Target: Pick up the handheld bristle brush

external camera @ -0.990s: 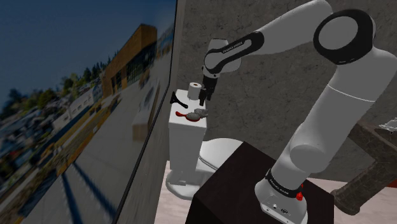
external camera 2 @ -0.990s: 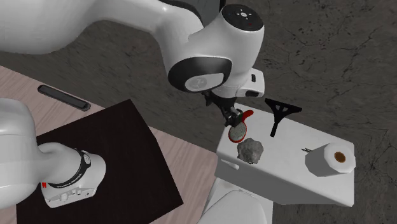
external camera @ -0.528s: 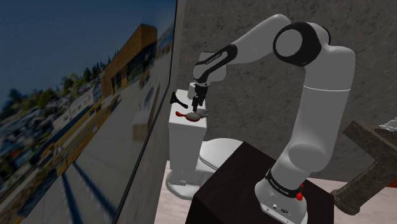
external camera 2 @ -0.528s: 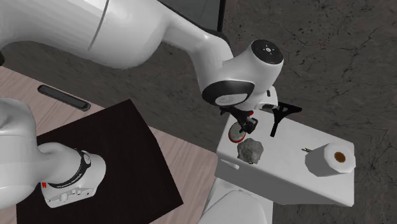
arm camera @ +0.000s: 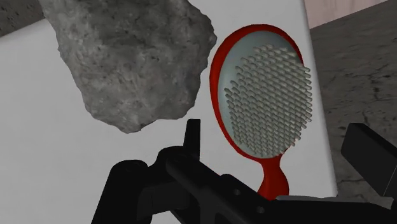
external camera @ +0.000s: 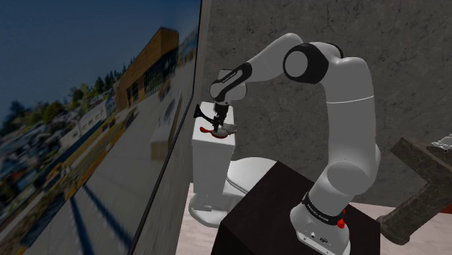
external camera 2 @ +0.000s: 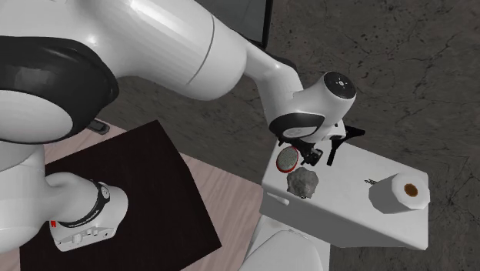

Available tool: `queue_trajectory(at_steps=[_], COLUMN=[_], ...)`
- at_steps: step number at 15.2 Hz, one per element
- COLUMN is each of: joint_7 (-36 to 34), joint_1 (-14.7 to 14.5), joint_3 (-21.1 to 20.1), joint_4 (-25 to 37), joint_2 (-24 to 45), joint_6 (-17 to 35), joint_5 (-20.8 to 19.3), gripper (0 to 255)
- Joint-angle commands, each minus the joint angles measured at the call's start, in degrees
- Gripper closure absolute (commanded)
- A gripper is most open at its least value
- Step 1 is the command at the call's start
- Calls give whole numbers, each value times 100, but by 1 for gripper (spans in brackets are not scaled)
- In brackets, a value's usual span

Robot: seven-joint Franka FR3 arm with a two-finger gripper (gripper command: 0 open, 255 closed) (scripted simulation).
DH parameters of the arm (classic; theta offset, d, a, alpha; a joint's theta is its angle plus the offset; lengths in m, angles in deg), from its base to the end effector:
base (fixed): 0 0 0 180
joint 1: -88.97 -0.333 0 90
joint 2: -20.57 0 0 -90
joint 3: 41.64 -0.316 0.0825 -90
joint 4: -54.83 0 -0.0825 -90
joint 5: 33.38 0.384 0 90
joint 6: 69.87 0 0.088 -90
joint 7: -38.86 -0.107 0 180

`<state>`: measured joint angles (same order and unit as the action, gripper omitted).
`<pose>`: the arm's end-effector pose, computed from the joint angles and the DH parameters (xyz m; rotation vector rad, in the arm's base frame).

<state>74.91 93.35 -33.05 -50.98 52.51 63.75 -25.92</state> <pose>0.6226 -0.1357 0.2192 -3.0617 -0.5094 0.0820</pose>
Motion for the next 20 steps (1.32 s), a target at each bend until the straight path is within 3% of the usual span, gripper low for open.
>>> queue_trajectory(at_steps=[1, 7, 8, 20], joint_7=[19, 52, 52, 31], joint_1=[10, 38, 37, 19], joint_3=[-21, -59, -59, -33], joint_4=[20, 47, 46, 24], joint_2=[124, 387, 387, 212], joint_6=[103, 337, 338, 186], joint_5=[23, 73, 73, 41], gripper=[0, 0, 255, 255])
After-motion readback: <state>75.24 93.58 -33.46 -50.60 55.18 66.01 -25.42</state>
